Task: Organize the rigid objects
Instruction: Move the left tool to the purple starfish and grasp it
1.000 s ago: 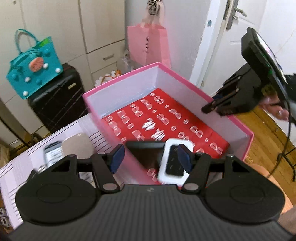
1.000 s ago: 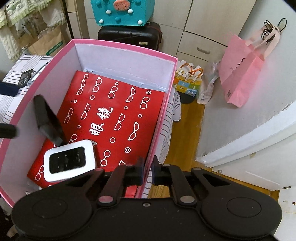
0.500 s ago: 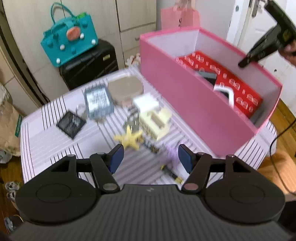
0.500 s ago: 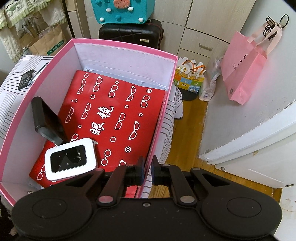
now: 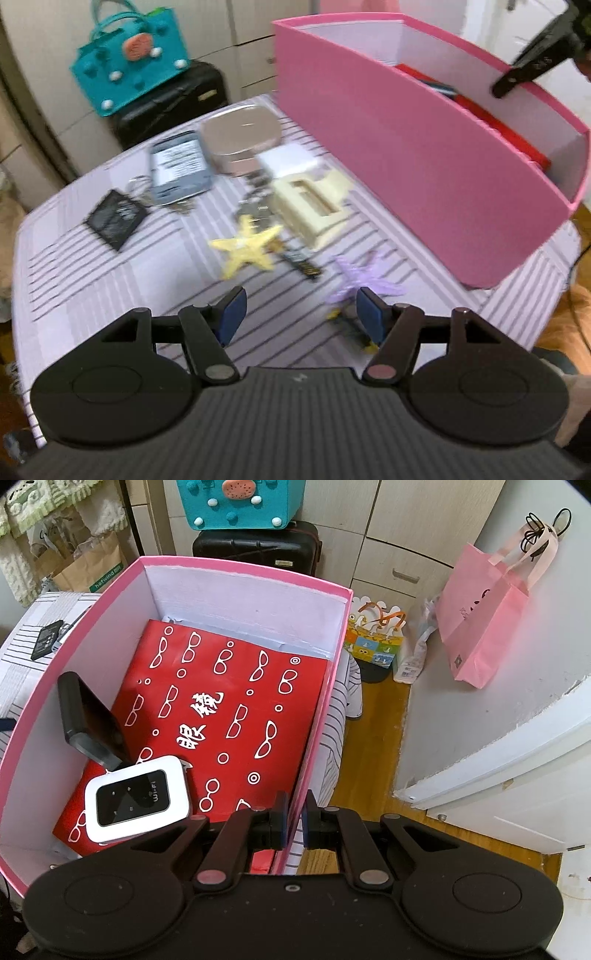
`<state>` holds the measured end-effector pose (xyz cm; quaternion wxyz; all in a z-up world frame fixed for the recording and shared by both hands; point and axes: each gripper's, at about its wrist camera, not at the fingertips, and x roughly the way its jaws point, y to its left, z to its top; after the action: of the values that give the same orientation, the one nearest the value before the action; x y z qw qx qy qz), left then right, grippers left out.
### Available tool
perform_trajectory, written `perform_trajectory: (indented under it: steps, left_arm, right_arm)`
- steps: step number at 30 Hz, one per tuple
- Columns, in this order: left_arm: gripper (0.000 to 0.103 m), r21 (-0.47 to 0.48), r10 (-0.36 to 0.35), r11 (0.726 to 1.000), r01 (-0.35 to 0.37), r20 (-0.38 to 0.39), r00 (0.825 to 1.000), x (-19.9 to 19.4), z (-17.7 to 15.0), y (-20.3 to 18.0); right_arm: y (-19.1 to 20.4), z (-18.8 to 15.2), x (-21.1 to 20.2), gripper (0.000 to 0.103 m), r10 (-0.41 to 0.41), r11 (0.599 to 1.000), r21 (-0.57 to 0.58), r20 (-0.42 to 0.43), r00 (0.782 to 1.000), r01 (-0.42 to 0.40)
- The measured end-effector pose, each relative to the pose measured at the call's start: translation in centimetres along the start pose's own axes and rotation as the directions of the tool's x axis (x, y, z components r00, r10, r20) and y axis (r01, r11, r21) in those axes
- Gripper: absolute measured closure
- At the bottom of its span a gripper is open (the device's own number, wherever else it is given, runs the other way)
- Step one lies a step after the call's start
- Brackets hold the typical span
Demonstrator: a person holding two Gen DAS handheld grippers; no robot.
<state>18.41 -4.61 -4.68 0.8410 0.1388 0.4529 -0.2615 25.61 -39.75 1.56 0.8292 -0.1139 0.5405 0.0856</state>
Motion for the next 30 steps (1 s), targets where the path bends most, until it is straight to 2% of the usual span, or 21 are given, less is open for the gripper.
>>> perform_trajectory:
  steps: [5,10,11,12,13,14,20,30]
  left_arm:
    - [0.039,0.045,-0.036,0.998,0.036,0.005,0.999,1.0,-0.1,-2.0]
    - [0.047,0.07,-0.032,0.997,0.03,0.02,0.999,1.7,0.0,-3.0]
    - [0.054,0.07,-0.038,0.997,0.036,0.022,0.999,1.7,0.1,-3.0]
    - [0.066,0.074,-0.041,0.996,0.039,0.025,0.999,1.6,0.1,-3.0]
    - [0.072,0.078,-0.046,0.996,0.044,0.025,0.999,1.5,0.1,-3.0]
    - [0.074,0.077,-0.051,0.996,0.049,0.025,0.998,1.4,0.2,-2.9]
    - [0.074,0.05,-0.082,0.995,0.081,0.023,0.996,1.4,0.4,-1.9]
    - [0.073,0.117,-0.059,0.992,0.054,0.039,0.997,1.4,0.1,-3.2]
  right_arm:
    - [0.1,0.1,0.1,0.092,-0.005,1.0,-0.005,-0.008,1.0,0.005]
    - [0.2,0.1,0.2,0.092,-0.007,1.0,-0.006,-0.01,1.0,0.007]
    - [0.2,0.1,0.2,0.092,-0.007,1.0,-0.006,-0.01,1.0,0.007]
    - [0.2,0.1,0.2,0.092,-0.007,1.0,-0.005,-0.01,1.0,0.007]
    - [0.2,0.1,0.2,0.092,-0.007,1.0,-0.007,-0.01,1.0,0.007]
    - [0.2,0.1,0.2,0.092,-0.008,1.0,-0.007,-0.011,1.0,0.008]
    - [0.2,0.1,0.1,0.092,-0.008,1.0,-0.009,-0.01,1.0,0.008]
    - [0.2,0.1,0.2,0.092,-0.009,1.0,-0.008,-0.011,1.0,0.009]
